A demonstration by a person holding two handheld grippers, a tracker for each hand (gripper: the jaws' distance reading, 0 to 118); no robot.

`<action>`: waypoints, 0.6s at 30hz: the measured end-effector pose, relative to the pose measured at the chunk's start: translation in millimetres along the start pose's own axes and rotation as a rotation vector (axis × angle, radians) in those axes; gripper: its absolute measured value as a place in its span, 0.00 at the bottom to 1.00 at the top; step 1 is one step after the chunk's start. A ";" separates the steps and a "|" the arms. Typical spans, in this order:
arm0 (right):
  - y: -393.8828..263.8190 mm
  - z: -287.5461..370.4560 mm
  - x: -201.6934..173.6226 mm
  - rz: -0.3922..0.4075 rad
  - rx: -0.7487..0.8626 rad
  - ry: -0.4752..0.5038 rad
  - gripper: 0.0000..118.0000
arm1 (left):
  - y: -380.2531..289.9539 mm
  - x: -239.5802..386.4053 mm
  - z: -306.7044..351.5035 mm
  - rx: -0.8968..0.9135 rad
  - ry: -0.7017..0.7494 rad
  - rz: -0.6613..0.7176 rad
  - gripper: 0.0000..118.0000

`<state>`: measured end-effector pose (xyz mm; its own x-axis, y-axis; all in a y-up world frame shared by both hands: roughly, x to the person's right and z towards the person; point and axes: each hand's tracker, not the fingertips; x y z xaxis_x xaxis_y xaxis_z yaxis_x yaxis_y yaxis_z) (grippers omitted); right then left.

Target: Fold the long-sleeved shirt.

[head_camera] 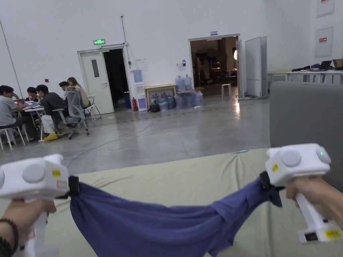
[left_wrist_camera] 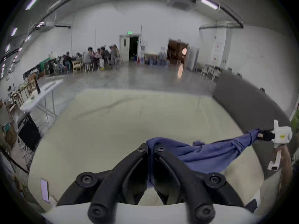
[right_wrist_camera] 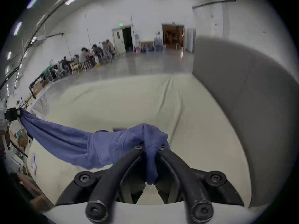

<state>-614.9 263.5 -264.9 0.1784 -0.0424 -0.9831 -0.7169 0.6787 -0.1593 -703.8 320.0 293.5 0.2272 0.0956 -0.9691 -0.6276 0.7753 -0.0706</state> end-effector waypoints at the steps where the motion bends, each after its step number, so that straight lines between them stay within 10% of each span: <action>1: -14.8 -7.9 2.6 0.000 -0.016 0.006 0.03 | -16.5 -0.6 -7.0 -0.022 -0.003 -0.011 0.00; 18: -295.3 52.1 50.3 0.144 -0.194 0.112 0.03 | -305.5 -30.8 78.9 -0.245 -0.124 0.039 0.00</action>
<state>-359.1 99.1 -262.6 -0.0027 -0.0442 -0.9990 -0.8472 0.5308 -0.0212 -460.4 129.4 363.6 0.2791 0.2099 -0.9370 -0.7955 0.5971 -0.1032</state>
